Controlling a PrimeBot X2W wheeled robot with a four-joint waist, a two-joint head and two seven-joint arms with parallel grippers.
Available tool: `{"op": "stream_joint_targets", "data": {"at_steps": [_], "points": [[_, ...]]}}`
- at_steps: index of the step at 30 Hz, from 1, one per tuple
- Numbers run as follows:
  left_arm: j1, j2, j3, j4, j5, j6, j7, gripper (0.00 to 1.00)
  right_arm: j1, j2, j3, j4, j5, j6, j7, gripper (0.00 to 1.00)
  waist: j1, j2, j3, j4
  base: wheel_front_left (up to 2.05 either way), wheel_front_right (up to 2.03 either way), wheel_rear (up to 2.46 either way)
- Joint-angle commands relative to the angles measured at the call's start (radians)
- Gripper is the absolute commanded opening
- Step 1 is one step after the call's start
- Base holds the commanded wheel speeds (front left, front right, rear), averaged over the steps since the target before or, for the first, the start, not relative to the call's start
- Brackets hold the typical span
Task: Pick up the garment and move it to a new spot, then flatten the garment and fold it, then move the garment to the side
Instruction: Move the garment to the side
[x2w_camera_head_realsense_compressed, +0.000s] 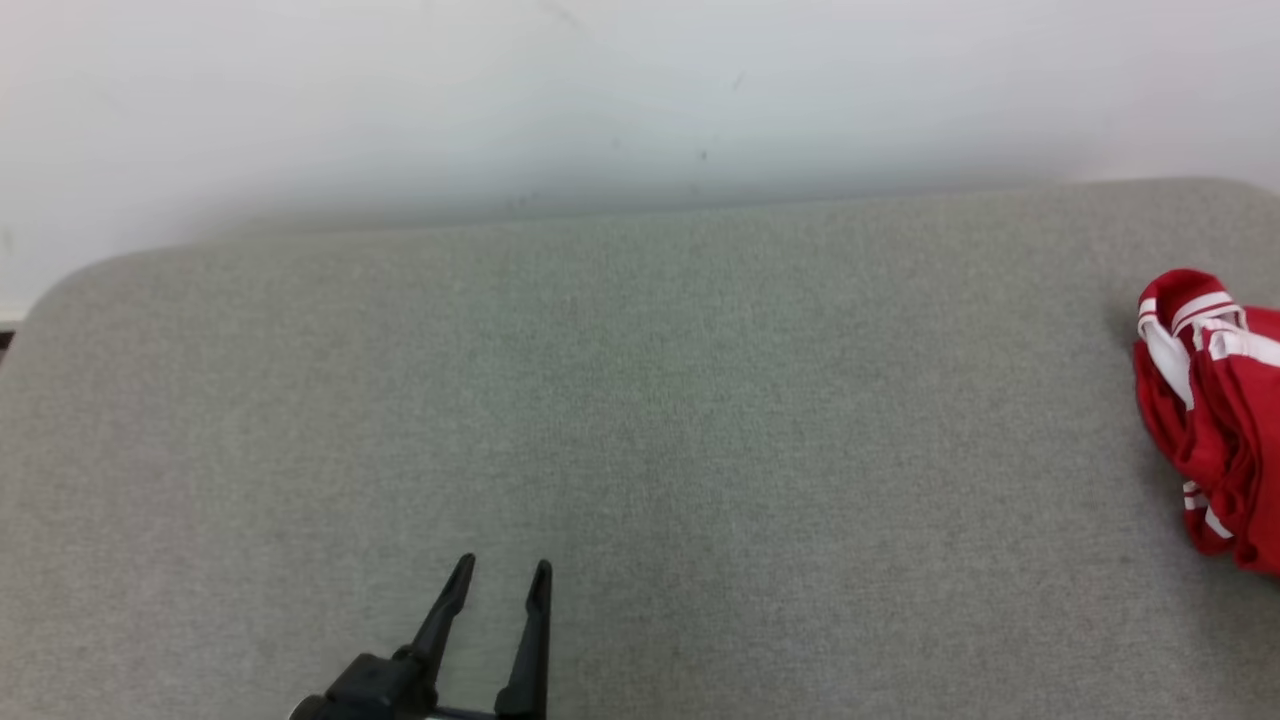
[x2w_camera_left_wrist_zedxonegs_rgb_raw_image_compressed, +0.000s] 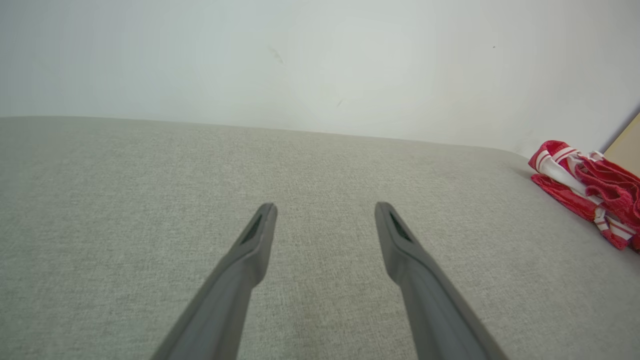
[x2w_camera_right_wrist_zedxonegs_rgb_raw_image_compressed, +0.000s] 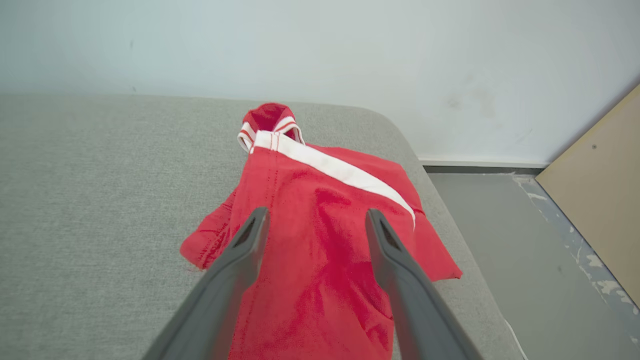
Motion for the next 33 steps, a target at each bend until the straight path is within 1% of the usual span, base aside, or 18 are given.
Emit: {"op": "stream_joint_targets", "data": {"at_steps": [1, 2, 3, 10, 12, 15, 20, 23, 25, 29, 33], "points": [[0.019, 0.004, 0.01, -0.006, -0.005, 0.005, -0.002, 1.0, 0.049, 0.019, -0.028, -0.043, -0.037, -0.002, -0.044, 1.0, 0.0001, 0.0, -0.037, 0.006, 0.0, 0.0, 0.0], [0.019, 0.004, 0.01, -0.006, -0.005, 0.005, -0.002, 1.0, 0.049, 0.019, -0.028, -0.043, -0.037, -0.002, -0.044, 1.0, 0.0001, 0.0, -0.037, 0.006, 0.0, 0.0, 0.0], [0.027, 0.004, 0.014, -0.009, -0.007, 0.008, -0.002, 1.0, 0.076, 0.032, -0.052, -0.07, -0.061, -0.002, -0.069, 1.0, 0.0001, 0.0, -0.05, 0.007, 0.0, 0.0, 0.0], [0.09, 0.004, 0.047, -0.014, 0.003, 0.015, -0.002, 1.0, 0.298, 0.176, -0.145, -0.265, -0.239, -0.002, -0.226, 1.0, 0.0001, 0.0, -0.13, 0.024, 0.0, 0.0, 0.0], [0.106, 0.004, 0.058, -0.006, 0.009, 0.02, -0.002, 1.0, 0.351, 0.221, -0.165, -0.295, -0.28, -0.002, -0.276, 1.0, 0.0001, 0.0, -0.144, 0.03, 0.0, 0.0, 0.0], [0.123, 0.004, 0.071, 0.013, 0.022, 0.033, -0.002, 1.0, 0.414, 0.28, -0.174, -0.317, -0.336, -0.002, -0.321, 1.0, 0.0001, 0.0, -0.16, 0.04, 0.0, 0.0, 0.0], [0.139, 0.004, 0.092, 0.033, 0.049, 0.045, -0.002, 1.0, 0.484, 0.369, -0.186, -0.328, -0.376, -0.002, -0.344, 1.0, 0.0001, 0.0, -0.181, 0.058, 0.0, 0.0, 0.0], [0.153, 0.004, 0.102, 0.039, 0.062, 0.043, -0.002, 1.0, 0.513, 0.406, -0.196, -0.35, -0.396, -0.002, -0.344, 1.0, 0.0001, 0.0, -0.193, 0.063, 0.0, 0.0, 0.0], [0.159, 0.004, 0.104, 0.038, 0.067, 0.034, -0.002, 1.0, 0.529, 0.425, -0.199, -0.354, -0.407, -0.002, -0.344, 1.0, 0.0001, 0.0, -0.2, 0.064, 0.0, 0.0, 0.0], [0.176, 0.004, 0.1, 0.031, 0.065, -0.009, -0.002, 1.0, 0.537, 0.451, -0.198, -0.346, -0.424, -0.002, -0.344, 1.0, 0.0001, 0.0, -0.211, 0.062, 0.0, 0.0, 0.0], [0.18, 0.004, 0.106, 0.034, 0.062, -0.022, -0.002, 1.0, 0.541, 0.47, -0.197, -0.337, -0.426, -0.002, -0.344, 1.0, 0.0001, 0.0, -0.22, 0.058, 0.0, 0.0, 0.0]]}}
